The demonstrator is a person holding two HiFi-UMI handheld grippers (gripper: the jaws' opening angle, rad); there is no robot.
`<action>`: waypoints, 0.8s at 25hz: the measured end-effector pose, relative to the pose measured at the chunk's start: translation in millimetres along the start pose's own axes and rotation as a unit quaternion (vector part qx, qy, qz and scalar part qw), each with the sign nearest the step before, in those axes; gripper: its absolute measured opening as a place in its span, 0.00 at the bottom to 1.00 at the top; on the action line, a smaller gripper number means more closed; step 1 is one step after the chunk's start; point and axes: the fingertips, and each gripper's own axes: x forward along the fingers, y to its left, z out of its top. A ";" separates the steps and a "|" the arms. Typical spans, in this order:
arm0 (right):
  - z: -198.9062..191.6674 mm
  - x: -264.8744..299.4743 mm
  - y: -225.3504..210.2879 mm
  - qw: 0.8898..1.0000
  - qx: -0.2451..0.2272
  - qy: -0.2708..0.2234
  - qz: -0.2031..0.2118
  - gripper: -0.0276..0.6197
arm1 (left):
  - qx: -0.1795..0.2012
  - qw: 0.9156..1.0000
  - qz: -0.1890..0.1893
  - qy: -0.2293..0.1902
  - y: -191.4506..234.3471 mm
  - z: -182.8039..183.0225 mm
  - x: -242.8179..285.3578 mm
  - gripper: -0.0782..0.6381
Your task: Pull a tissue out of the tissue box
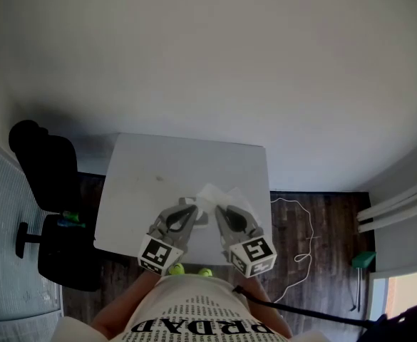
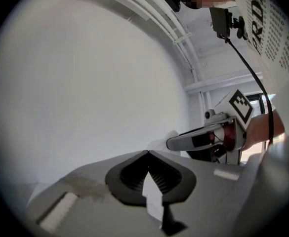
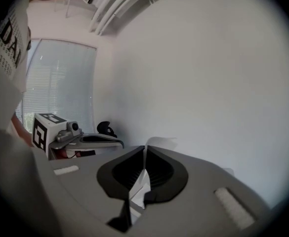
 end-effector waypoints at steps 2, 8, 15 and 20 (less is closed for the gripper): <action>0.9 -2.2 -0.3 1.000 0.001 -0.004 0.000 0.06 | 0.000 1.000 -0.002 0.001 -0.2 0.9 0.2 0.10; 8.6 -6.6 -3.2 1.000 -0.014 -0.021 0.000 0.06 | 0.004 1.000 -0.009 0.001 -4.3 7.2 6.3 0.10; 12.7 -11.0 -5.2 0.999 -0.031 -0.030 -0.004 0.06 | 0.007 1.000 -0.009 0.001 -4.2 8.9 10.9 0.10; 12.0 -10.3 -5.6 0.999 -0.031 -0.030 -0.006 0.06 | 0.002 1.000 -0.008 0.003 -3.7 6.5 11.3 0.10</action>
